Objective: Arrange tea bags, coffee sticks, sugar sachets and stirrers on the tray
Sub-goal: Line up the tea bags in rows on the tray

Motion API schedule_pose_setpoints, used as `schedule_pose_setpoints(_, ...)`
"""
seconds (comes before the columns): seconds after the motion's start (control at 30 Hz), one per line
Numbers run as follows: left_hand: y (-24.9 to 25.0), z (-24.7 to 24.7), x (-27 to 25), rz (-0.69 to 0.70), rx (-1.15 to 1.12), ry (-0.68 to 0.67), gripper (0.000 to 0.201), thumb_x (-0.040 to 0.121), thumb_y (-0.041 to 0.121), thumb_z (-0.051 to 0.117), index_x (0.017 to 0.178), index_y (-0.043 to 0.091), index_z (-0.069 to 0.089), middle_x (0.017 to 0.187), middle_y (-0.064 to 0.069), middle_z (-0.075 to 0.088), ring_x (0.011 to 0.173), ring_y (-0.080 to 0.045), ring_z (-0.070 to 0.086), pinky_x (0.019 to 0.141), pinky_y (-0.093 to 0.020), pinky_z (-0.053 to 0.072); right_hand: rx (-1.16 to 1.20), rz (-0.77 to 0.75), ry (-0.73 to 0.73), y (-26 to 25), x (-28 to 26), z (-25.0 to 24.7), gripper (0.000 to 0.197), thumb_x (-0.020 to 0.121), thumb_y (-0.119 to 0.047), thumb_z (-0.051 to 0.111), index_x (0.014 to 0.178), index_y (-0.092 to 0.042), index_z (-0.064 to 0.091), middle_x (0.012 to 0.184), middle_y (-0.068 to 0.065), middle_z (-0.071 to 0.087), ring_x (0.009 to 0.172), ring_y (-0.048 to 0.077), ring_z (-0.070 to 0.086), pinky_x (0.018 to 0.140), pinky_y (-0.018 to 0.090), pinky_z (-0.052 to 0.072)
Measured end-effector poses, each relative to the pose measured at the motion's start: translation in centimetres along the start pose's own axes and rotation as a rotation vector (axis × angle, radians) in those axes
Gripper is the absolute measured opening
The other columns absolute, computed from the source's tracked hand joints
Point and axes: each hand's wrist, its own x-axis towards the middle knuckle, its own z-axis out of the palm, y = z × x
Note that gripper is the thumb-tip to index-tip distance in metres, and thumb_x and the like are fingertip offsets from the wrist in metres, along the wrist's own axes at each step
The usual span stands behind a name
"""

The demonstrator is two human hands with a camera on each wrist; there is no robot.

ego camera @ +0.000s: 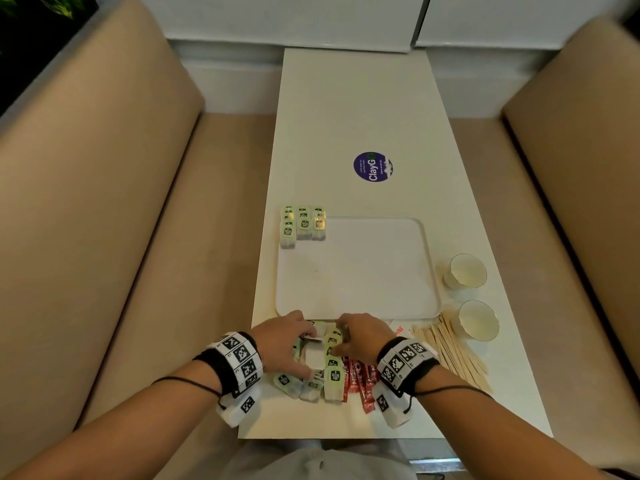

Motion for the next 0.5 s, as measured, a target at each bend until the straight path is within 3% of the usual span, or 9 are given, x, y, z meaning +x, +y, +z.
schedule_pose_setpoints(0.13,0.1,0.7,-0.1,0.026,0.013,0.023,0.081,0.07,0.061,0.079,0.138,0.03,0.047,0.117,0.013,0.04,0.098,-0.013,0.056,0.086,-0.03,0.05,-0.042,-0.003,0.026,-0.3,0.0,0.3,0.054,0.084,-0.053,0.075,0.124,-0.02,0.059,0.111,-0.001,0.068,0.098,0.02,0.065,0.086,0.037,0.056)
schedule_pose_setpoints(0.3,0.3,0.9,-0.1,0.014,-0.003,0.087,0.056,0.085,0.053,0.069,0.132,0.027,0.054,0.118,0.011,0.047,0.098,-0.013,0.057,0.085,-0.029,0.049,-0.073,-0.006,0.031,-0.5,-0.2,0.8,0.039,0.085,-0.05,0.075,0.107,-0.021,0.063,0.1,-0.002,0.067,0.09,0.02,0.064,0.08,0.036,0.056)
schedule_pose_setpoints(0.43,0.2,1.2,0.1,0.0,-0.053,0.137,0.038,0.089,0.049,0.067,0.121,0.03,0.059,0.11,0.014,0.049,0.092,-0.01,0.056,0.08,-0.023,0.045,-0.039,0.0,0.051,-0.5,-0.2,1.2,0.042,0.086,-0.043,0.076,0.118,-0.021,0.061,0.108,-0.001,0.064,0.096,0.019,0.061,0.085,0.035,0.055)
schedule_pose_setpoints(0.5,0.2,1.3,0.1,-0.009,-0.07,0.158,0.032,0.09,0.047,0.064,0.117,0.031,0.061,0.109,0.013,0.051,0.086,-0.007,0.054,0.078,-0.024,0.045,-0.02,0.003,0.061,-0.6,-0.3,1.3,0.036,0.086,-0.04,0.077,0.113,-0.021,0.061,0.107,-0.002,0.062,0.094,0.019,0.06,0.085,0.035,0.054)
